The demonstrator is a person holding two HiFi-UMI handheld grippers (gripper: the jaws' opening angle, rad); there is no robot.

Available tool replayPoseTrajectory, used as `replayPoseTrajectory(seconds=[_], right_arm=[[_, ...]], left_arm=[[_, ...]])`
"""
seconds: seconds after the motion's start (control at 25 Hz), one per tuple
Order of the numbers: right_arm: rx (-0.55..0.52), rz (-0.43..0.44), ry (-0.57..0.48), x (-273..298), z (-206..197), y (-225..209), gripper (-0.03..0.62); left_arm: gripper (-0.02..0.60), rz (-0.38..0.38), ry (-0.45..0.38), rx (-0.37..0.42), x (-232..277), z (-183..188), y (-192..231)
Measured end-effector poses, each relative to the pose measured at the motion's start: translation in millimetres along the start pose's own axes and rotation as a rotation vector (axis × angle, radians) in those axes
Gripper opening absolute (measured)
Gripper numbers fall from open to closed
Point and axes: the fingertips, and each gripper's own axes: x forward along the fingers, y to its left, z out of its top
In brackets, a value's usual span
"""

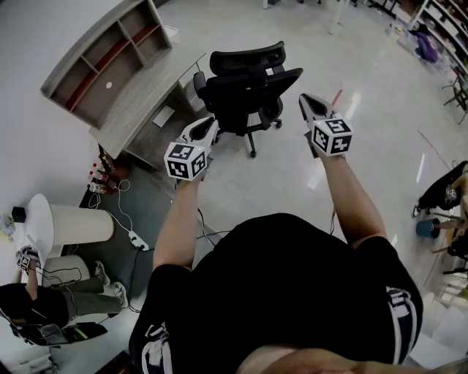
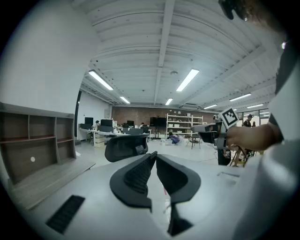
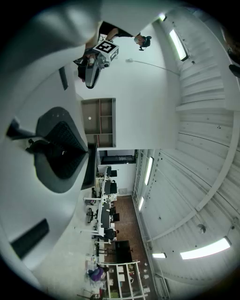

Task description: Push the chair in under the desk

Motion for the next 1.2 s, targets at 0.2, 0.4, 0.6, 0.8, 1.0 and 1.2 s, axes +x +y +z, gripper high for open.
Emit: replayPoseTrajectory(seconds=[0.2, 0.4, 0.6, 0.8, 1.0, 1.2], right_arm=[[-0.007, 0.001, 0.009, -3.4, -2.4, -7.7, -0.003], [-0.013, 0.0, 0.012, -7.1, -1.2, -4.3, -0.003], [-0.054, 0.015, 0.003, -2.6, 5.6, 4.8, -0.003], [-0.047, 0.015, 0.006, 7.2, 4.2, 1.8, -0.003], [-0.034, 0.023, 0.029, 24.5, -11.0, -15.3, -0.003], [-0.018, 0.047, 0.023, 56.7, -15.4, -37.5, -0.003]], left_arm=[[0.048, -0.002, 0.014, 0.029, 7.6, -1.4, -5.6], [0.048, -0.009, 0.012, 0.042, 5.5, 1.1, -7.8], [0.048, -0.008, 0.013, 0.049, 3.3, 3.6, -3.7], [0.048, -0.007, 0.02, 0.04, 7.7, -0.7, 1.5], [0.048, 0.002, 0.038, 0.03, 28.7, -9.7, 10.3], [0.048, 0.034, 0.054, 0.032, 54.0, -12.3, 29.5]])
